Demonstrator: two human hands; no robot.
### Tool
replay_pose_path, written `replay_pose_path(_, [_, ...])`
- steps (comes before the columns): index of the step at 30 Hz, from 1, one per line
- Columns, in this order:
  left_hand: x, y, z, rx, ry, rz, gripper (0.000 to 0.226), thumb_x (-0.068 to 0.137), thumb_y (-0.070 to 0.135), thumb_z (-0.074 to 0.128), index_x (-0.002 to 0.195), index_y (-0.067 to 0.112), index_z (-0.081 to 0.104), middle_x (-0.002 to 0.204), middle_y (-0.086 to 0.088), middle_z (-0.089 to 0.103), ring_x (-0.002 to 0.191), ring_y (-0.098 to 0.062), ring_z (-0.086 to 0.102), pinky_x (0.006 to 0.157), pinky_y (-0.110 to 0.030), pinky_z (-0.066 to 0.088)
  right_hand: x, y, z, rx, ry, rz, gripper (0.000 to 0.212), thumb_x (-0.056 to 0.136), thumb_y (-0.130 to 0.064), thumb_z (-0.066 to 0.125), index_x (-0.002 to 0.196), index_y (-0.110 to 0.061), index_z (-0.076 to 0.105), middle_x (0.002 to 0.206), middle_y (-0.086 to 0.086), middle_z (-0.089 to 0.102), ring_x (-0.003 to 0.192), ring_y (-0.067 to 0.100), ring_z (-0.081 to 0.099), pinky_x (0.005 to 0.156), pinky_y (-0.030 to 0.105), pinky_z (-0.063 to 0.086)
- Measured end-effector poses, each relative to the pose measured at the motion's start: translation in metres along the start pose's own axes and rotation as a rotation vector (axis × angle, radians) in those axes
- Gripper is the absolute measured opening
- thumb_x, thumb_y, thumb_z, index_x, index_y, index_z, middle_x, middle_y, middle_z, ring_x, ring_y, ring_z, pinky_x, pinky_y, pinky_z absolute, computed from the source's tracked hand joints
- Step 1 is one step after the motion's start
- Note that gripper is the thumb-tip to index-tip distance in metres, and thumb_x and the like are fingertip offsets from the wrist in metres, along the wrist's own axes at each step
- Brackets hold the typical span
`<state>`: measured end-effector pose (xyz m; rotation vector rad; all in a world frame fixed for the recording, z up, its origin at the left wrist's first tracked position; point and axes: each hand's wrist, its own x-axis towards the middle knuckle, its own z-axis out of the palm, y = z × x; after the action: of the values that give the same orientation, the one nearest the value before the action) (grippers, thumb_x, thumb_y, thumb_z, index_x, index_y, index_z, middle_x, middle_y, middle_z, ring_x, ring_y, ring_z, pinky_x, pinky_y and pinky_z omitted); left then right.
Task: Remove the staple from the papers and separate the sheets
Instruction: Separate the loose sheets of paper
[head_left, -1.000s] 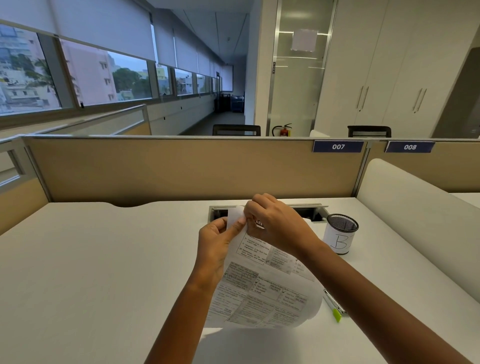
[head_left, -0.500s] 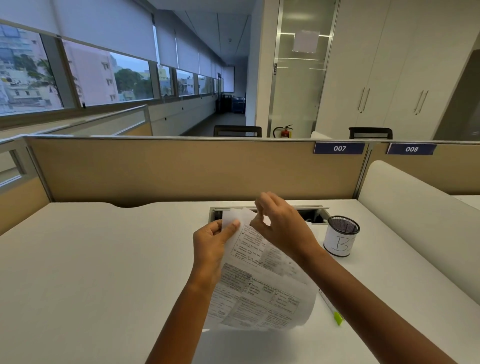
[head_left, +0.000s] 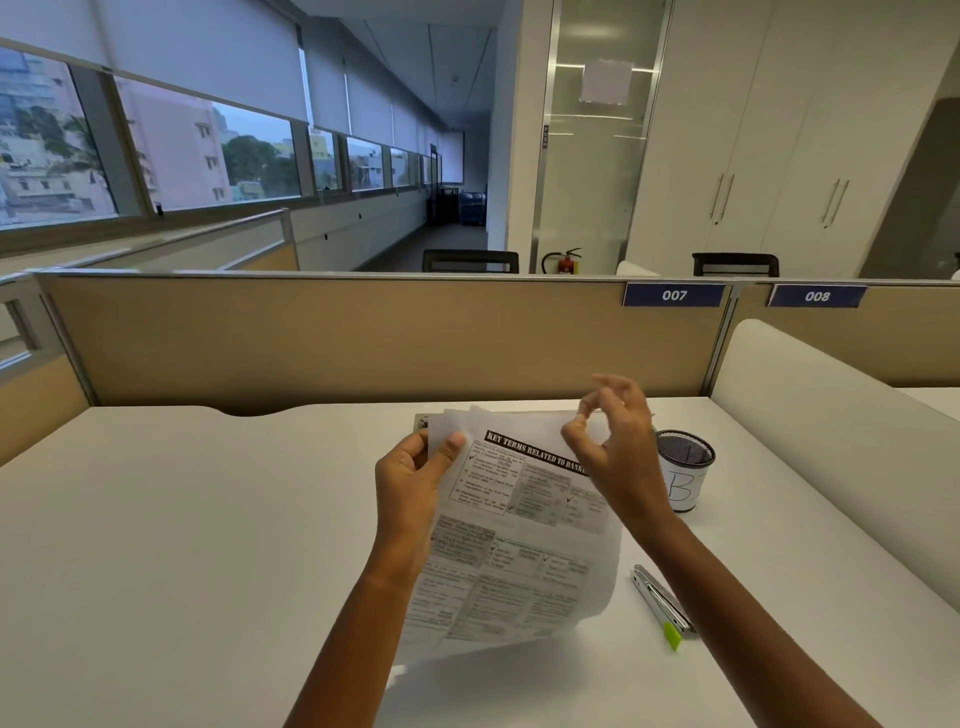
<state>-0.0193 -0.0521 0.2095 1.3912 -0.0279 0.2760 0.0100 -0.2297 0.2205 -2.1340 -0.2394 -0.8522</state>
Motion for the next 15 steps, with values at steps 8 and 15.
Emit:
replay_pose_path(8, [0.006,0.034,-0.004,-0.075,-0.086,0.188,0.007,0.072,0.025,0.06,0.077,0.023,0.065,0.065,0.012,0.074,0.064,-0.011,0.07,0.057,-0.026,0.059,0.004,0.029,-0.01,0.379,0.097,0.307,0.015,0.072,-0.037,0.049,0.061,-0.027,0.052,0.09,0.003,0.056,0.085,0.021,0.056,0.08,0.04,0.049])
replay_pose_path(15, [0.03,0.047,-0.013,-0.376,-0.045,0.017,0.013,0.086,0.018,0.05,0.08,0.02,0.062,0.063,0.01,0.074,0.06,-0.008,0.069,0.053,-0.026,0.059,0.007,0.029,-0.018,0.584,0.093,0.362,0.022,0.092,-0.009,0.045,0.073,-0.017,0.053,0.073,-0.001,0.06,0.05,-0.002,0.061,0.045,0.01,0.051])
